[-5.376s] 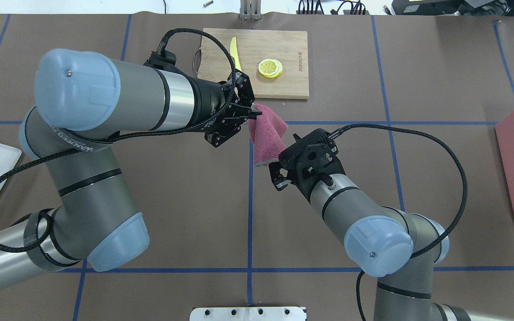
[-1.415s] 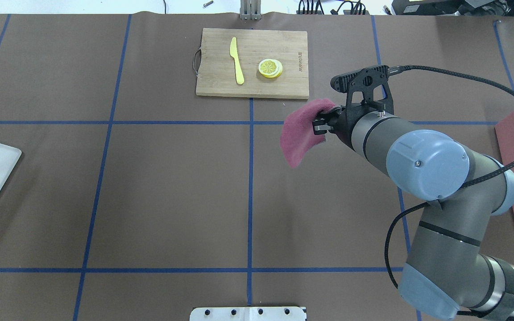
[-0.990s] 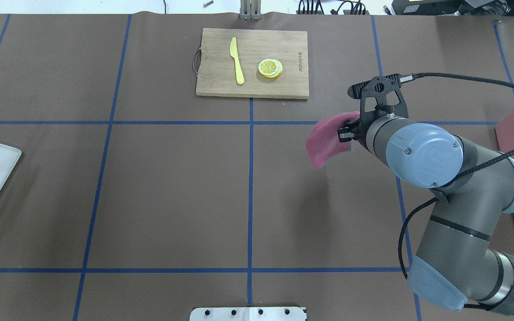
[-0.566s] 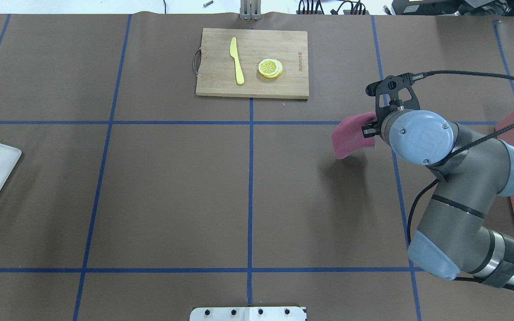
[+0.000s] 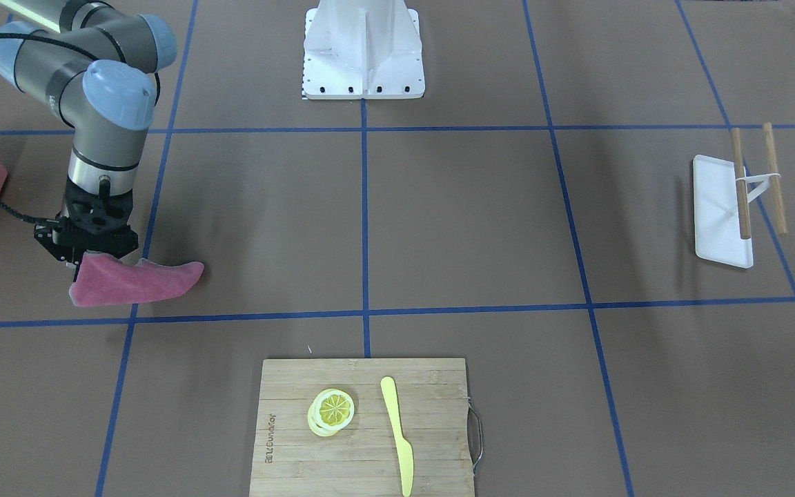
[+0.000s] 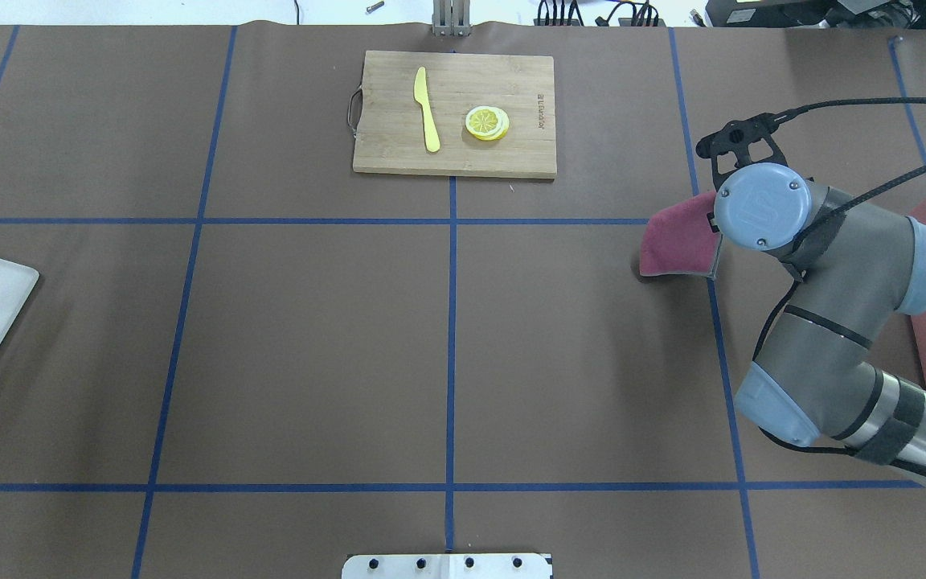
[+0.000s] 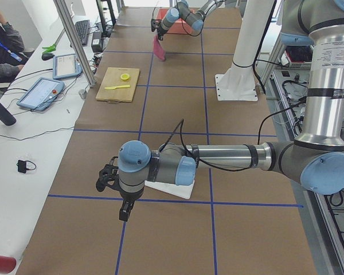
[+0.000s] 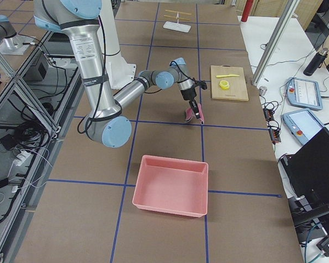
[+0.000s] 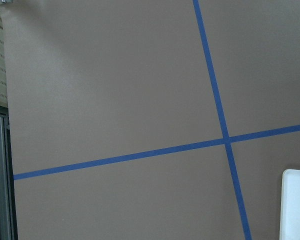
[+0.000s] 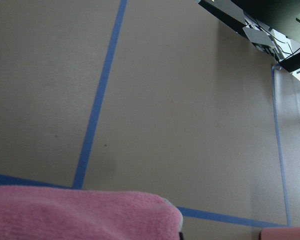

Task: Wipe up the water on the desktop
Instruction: 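Wipe the cloth across the table toward the cutting board with the right gripper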

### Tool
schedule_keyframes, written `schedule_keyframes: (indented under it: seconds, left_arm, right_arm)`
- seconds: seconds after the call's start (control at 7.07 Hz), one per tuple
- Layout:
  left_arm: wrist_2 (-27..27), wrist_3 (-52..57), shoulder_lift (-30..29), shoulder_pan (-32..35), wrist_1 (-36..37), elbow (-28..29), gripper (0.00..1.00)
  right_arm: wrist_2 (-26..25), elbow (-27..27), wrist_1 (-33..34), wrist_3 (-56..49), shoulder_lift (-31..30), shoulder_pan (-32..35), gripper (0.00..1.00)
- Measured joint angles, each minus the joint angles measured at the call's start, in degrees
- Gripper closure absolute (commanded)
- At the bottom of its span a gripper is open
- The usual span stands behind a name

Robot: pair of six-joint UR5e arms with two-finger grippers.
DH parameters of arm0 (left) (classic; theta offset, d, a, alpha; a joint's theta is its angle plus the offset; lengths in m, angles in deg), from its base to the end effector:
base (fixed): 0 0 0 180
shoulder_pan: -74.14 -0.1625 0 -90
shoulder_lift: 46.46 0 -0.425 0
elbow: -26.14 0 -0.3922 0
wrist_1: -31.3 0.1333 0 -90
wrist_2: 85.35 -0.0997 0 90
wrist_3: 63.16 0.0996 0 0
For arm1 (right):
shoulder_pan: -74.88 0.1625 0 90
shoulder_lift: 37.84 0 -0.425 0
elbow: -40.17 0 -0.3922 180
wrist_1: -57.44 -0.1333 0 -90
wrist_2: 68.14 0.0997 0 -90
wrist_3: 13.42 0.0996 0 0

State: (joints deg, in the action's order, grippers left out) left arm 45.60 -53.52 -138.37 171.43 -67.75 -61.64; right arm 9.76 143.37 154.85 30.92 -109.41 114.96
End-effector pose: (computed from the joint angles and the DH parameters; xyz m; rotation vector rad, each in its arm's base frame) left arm -0.1330 -0.5035 0.6486 0.2495 0.6842 0.0937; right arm -0.3592 -0.5038 0.4079 0.4390 -0.1671 -0.0510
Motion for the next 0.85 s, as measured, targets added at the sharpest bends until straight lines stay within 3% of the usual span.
schedule_keyframes:
  seconds: [0.42,0.85]
  left_arm:
    - [0.01,-0.06,-0.26,0.0,0.0,-0.01,0.02]
    - [0.01,-0.12,-0.54,0.0,0.0,0.05,0.02]
  right_arm:
    - [0.44,-6.99,-0.04,4.23,7.64,-0.31,1.0]
    - [1.53,-7.98,-2.23,22.68,13.55,-6.08,1.0]
